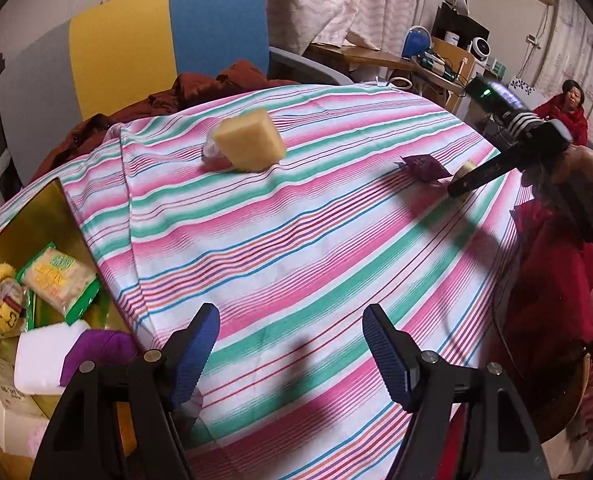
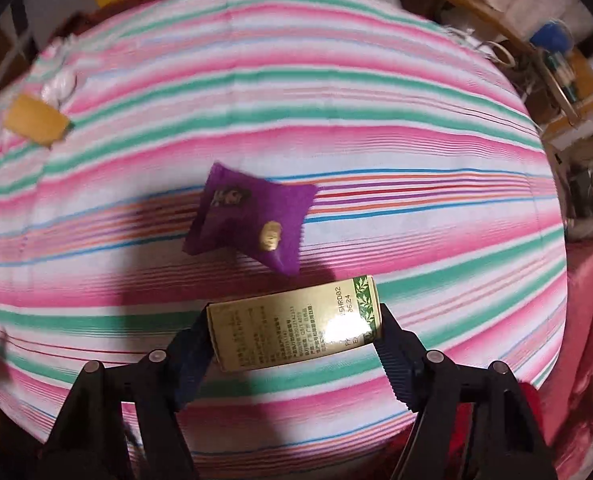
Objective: Organize objects
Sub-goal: 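Grasp the small cream-green box with the right tool, then grasp the purple packet with the left tool while the right tool holds the box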
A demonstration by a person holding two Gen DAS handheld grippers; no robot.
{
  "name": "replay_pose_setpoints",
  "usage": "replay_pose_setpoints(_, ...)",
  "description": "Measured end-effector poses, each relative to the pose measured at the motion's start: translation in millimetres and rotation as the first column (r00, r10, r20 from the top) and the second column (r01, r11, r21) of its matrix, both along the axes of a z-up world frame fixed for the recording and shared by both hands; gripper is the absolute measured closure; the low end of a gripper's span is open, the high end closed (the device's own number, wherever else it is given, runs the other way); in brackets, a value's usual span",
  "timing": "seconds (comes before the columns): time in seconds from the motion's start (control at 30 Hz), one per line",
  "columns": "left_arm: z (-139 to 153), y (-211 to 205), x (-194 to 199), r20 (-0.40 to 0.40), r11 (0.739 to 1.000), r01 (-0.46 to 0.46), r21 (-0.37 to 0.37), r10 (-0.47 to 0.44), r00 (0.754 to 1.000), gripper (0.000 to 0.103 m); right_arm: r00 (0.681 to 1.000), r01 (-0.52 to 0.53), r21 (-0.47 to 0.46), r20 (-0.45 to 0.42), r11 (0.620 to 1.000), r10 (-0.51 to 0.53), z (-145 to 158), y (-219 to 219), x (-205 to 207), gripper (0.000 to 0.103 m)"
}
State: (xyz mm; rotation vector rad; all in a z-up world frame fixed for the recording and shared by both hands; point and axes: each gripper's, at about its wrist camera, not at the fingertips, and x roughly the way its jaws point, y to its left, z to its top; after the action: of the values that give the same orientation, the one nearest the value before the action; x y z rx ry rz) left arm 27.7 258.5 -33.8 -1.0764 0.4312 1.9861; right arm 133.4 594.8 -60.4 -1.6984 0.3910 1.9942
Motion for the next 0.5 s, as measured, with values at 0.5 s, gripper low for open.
replay_pose_setpoints(0.5,-3,100,8,-0.066,0.976,0.210,-0.053,-0.213,0.975,0.029,0.890,0.242,-0.131,-0.365,0.961,-0.274,29,31,39,0.028)
